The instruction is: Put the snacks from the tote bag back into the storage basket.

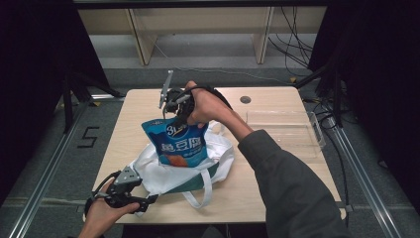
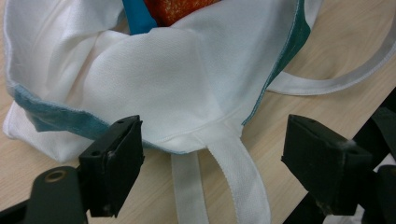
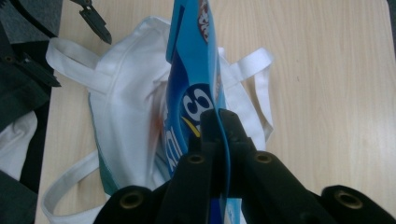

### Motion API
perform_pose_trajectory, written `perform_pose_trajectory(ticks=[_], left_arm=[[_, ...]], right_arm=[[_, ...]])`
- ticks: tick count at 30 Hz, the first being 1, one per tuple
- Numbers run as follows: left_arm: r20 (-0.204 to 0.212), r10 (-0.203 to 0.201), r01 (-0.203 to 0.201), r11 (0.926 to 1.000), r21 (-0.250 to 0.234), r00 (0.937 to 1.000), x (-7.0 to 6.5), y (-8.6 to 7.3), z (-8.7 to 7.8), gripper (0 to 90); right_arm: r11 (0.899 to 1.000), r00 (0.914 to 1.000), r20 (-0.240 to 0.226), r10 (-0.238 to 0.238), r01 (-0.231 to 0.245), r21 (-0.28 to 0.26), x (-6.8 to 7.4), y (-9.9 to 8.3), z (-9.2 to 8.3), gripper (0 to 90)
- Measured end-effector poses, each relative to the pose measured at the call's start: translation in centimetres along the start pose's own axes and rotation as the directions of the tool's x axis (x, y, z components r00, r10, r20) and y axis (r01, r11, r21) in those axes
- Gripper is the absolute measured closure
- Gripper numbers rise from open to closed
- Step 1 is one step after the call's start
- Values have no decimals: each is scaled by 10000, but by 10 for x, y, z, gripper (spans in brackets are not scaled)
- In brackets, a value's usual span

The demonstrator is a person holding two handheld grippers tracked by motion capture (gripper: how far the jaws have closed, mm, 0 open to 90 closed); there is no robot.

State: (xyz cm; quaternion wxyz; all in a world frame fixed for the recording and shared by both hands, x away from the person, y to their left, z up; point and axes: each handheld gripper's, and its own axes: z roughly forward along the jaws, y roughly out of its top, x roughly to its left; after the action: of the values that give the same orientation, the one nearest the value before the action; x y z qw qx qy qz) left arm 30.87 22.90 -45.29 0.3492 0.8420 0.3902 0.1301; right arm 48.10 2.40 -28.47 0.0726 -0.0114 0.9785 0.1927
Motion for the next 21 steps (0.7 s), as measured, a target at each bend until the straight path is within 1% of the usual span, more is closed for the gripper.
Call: perform_pose_trajectory(ticks=[1,4,5,6,7,9,11,13,14,15,17,18,20,21], left_arm=[[25,61,-61,10000,2,10000,0,0,0,197],[-11,72,-72,10000,-1,10000,0,0,0,198],[-17,96,-96,10000,-12,10000,1,0,0,197],[-31,94,-94,10000,0,10000,1,-1,0,197],[-50,39,-39,10000,24,10000,1,-1,0,197],[-89,43,-43,10000,13,10000,1,-1,-1,197],[-122,31,-32,10000,-14,9999,2,-1,-1,197],[-118,12,-12,10000,-33,9999,2,-1,-1,197],[-146,40,-42,10000,-79,9999,2,-1,-2,196],[-174,-36,35,10000,-78,9998,2,-1,-1,196],[-196,-7,5,9999,-111,9998,2,-1,-1,196],[-194,-29,27,9999,-99,9998,2,-1,-2,195],[-173,-25,24,10000,-81,9998,2,-1,-1,196],[-180,2,-3,10000,-73,9998,3,-1,-1,196]], right_arm=[[9999,9999,57,94,-95,87,2,0,-1,900],[9999,9999,166,-40,38,122,2,1,-1,900],[9997,9995,236,-219,217,88,2,1,-1,900],[9999,9998,178,-135,133,80,3,2,-2,900],[9996,9994,243,-229,225,157,3,2,-4,900],[9996,9993,347,-110,100,275,4,4,-10,900],[9997,9990,440,-102,91,245,4,5,-16,900],[9993,9975,618,-340,330,176,4,8,-27,900],[9990,9975,574,-420,411,161,3,9,-32,900],[9998,9980,611,-183,181,40,7,12,-40,900],[9995,9965,773,-311,310,23,8,15,-52,900],[9994,9945,993,-335,338,-18,9,16,-62,900],[9988,9933,1046,-483,488,-16,9,17,-74,900],[9990,9923,1159,-439,446,-35,10,17,-80,900]])
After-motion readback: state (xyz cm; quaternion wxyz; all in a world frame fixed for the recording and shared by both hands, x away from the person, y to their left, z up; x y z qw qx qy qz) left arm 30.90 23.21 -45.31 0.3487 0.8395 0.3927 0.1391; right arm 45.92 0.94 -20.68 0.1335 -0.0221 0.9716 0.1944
